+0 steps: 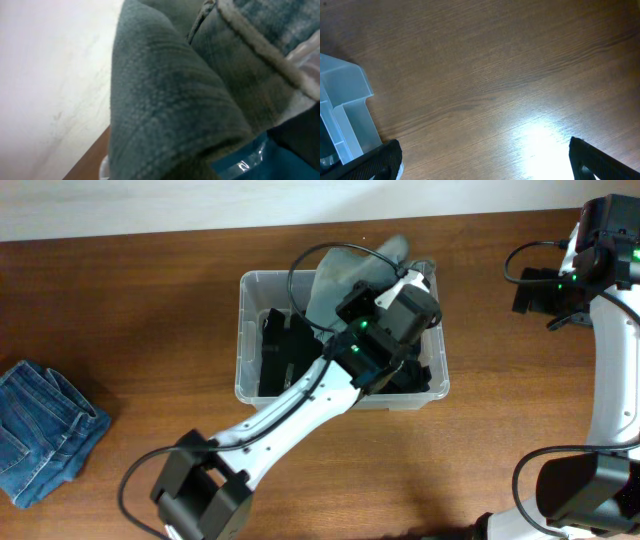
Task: Pack container
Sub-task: 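Carry the light-blue denim over the container's right half, then lower the denim onto the garments and press it flat with the left gripper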
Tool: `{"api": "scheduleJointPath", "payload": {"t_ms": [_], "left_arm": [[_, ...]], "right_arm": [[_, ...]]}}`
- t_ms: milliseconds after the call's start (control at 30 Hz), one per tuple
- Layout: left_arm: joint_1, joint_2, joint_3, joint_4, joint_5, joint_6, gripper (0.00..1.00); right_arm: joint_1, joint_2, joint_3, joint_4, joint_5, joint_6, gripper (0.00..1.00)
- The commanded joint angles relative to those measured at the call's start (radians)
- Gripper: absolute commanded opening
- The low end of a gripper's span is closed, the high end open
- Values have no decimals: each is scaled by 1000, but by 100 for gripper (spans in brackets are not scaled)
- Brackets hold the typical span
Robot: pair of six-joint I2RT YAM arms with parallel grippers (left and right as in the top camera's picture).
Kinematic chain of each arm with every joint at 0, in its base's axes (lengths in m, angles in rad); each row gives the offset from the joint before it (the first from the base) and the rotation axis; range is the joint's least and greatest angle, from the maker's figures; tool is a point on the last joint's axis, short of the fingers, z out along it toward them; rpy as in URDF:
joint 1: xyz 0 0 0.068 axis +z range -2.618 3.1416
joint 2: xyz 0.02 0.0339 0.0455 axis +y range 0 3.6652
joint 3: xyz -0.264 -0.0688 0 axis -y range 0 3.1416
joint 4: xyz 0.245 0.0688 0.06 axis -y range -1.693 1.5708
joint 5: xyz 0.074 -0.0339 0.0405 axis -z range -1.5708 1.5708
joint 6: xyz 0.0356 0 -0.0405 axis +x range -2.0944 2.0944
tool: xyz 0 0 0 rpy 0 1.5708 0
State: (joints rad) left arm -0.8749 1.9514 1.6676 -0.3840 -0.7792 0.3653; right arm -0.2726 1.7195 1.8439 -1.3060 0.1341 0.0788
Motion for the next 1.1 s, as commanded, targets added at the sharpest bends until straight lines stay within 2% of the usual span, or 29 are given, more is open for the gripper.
{"api": "scheduleJointPath", "payload": {"t_ms": [0, 100, 333, 500, 633, 667, 733, 767, 800, 967, 1000, 1067], "left_arm": [[-1, 20, 34, 4, -37, -27, 0], [-21, 19, 34, -31, -37, -23, 0], [-117, 19, 34, -118, -6, 106, 0], [-175, 19, 34, -224, 103, 108, 1], [-192, 19, 34, -314, 173, 108, 33], [-192, 19, 34, -337, 194, 108, 44], [-192, 19, 34, -391, 241, 108, 74], [-191, 19, 34, -416, 264, 108, 95], [-191, 19, 34, -444, 289, 109, 99], [-192, 18, 55, -534, 308, 108, 99], [-192, 17, 67, -546, 308, 108, 98], [-192, 14, 116, -581, 309, 108, 89]], "right_arm": [[-3, -4, 8, 1, 9, 8, 99], [-3, -4, 8, 1, 9, 8, 99], [-3, -4, 8, 1, 9, 8, 99], [-3, -4, 8, 1, 9, 8, 99], [-3, -4, 8, 1, 9, 8, 99], [-3, -4, 8, 1, 9, 8, 99], [-3, -4, 8, 1, 9, 8, 99], [-3, -4, 8, 1, 9, 8, 99], [-3, -4, 8, 1, 9, 8, 99], [-3, -4, 8, 1, 9, 8, 99], [-3, -4, 8, 1, 9, 8, 99], [-3, -4, 8, 1, 9, 8, 99]]}}
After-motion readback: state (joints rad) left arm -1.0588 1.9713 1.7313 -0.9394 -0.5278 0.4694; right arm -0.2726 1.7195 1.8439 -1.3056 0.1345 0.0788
